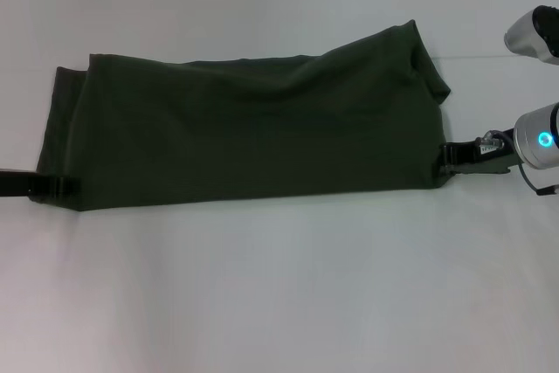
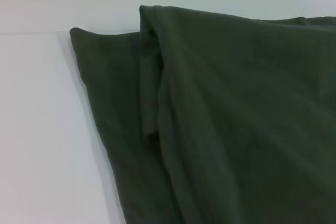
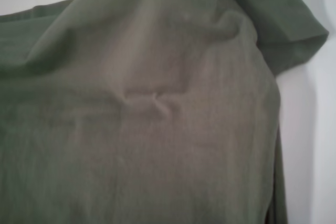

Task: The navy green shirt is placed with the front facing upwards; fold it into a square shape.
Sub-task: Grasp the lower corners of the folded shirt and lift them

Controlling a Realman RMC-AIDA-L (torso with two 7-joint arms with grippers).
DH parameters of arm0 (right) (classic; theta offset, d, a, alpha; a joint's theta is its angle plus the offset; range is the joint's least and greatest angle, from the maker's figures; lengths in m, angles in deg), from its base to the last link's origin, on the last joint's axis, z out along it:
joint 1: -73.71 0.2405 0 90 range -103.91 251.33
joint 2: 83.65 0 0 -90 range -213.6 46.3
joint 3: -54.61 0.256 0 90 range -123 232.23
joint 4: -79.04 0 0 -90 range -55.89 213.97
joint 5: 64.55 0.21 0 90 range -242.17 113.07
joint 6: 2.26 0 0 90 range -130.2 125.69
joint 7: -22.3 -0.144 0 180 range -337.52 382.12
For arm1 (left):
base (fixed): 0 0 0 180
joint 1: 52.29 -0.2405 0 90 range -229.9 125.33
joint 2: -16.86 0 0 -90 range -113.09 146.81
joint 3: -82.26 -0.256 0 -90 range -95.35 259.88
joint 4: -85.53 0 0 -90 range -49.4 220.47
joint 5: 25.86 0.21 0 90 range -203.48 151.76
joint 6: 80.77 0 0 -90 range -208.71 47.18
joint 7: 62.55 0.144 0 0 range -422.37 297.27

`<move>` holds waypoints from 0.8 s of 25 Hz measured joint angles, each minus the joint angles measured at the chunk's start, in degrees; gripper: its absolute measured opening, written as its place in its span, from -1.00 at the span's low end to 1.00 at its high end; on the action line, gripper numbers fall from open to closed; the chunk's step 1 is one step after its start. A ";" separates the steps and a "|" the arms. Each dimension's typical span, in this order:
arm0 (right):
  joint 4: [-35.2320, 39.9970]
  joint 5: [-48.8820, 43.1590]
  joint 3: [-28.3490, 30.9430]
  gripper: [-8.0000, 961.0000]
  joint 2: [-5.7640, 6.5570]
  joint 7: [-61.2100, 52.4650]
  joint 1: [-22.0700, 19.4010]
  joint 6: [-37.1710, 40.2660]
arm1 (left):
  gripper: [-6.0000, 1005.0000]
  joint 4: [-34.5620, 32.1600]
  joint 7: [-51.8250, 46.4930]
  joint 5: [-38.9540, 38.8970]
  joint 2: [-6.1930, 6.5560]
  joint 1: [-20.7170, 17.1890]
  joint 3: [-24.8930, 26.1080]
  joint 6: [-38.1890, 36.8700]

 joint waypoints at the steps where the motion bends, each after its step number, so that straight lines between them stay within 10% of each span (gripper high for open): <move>1: 0.03 0.00 0.00 -0.95 0.00 0.00 0.01 0.00 | -0.31 -0.01 0.00 0.01 0.00 0.01 -0.03 0.00; 9: 0.06 0.00 0.00 -0.95 0.07 0.00 0.01 0.04 | -0.98 -0.20 0.21 0.05 0.00 0.01 -0.07 -0.24; 20: 0.33 0.00 -0.79 -0.94 0.94 0.99 -0.14 4.49 | -0.99 -1.24 -0.76 2.85 0.88 0.53 0.77 -4.66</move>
